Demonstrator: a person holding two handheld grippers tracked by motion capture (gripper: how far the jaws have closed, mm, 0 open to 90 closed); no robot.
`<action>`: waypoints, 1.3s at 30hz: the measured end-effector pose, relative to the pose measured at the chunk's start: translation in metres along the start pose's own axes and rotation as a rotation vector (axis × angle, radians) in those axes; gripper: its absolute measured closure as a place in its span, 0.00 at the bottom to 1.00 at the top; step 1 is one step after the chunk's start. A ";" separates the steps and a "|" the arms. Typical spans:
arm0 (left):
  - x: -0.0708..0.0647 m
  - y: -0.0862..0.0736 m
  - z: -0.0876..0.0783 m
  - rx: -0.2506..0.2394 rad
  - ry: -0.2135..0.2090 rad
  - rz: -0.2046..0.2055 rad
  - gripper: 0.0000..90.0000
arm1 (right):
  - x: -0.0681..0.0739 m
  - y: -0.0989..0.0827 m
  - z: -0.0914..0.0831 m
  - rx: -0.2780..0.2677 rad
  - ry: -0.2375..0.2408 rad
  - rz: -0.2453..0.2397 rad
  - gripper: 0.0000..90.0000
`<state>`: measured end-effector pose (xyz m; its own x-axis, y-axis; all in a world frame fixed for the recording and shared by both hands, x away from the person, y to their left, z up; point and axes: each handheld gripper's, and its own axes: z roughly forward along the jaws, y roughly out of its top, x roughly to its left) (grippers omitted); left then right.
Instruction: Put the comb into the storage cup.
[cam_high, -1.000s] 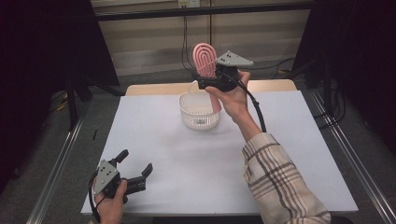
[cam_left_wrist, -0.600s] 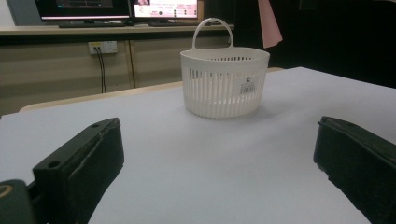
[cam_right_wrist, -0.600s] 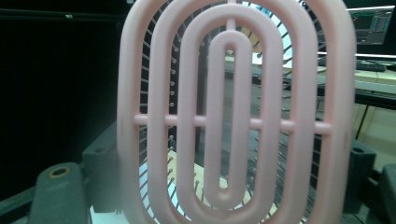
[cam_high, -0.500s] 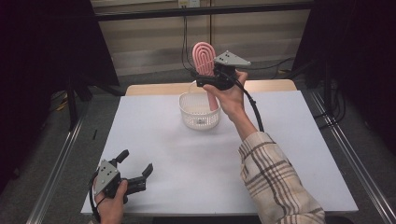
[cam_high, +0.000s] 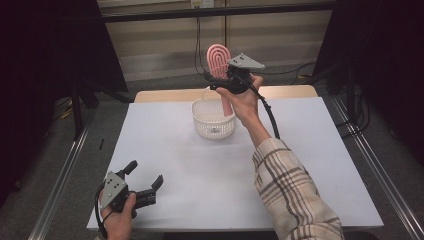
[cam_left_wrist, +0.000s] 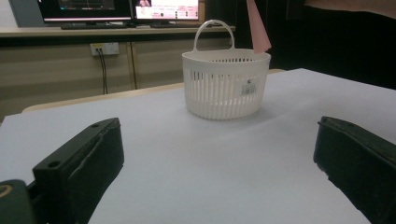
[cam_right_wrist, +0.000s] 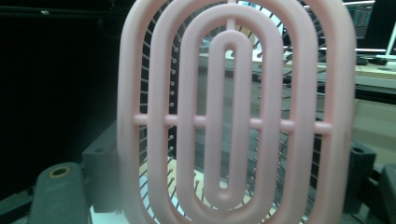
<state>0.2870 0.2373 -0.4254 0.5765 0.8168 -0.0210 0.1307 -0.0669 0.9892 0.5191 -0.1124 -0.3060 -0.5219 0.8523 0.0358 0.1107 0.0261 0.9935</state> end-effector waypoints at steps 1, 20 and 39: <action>0.000 0.000 0.000 0.001 0.000 -0.003 0.02 | -0.001 -0.001 0.000 0.004 0.001 0.004 0.22; 0.000 -0.001 0.000 0.004 -0.006 -0.009 0.02 | -0.009 -0.021 0.016 0.036 -0.016 0.022 0.22; 0.001 -0.001 0.001 0.009 -0.008 -0.006 0.02 | -0.014 -0.043 0.014 0.068 -0.023 0.055 0.22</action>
<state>0.2878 0.2377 -0.4263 0.5819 0.8128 -0.0282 0.1416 -0.0671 0.9876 0.5341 -0.1183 -0.3508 -0.4942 0.8650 0.0872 0.1963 0.0133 0.9804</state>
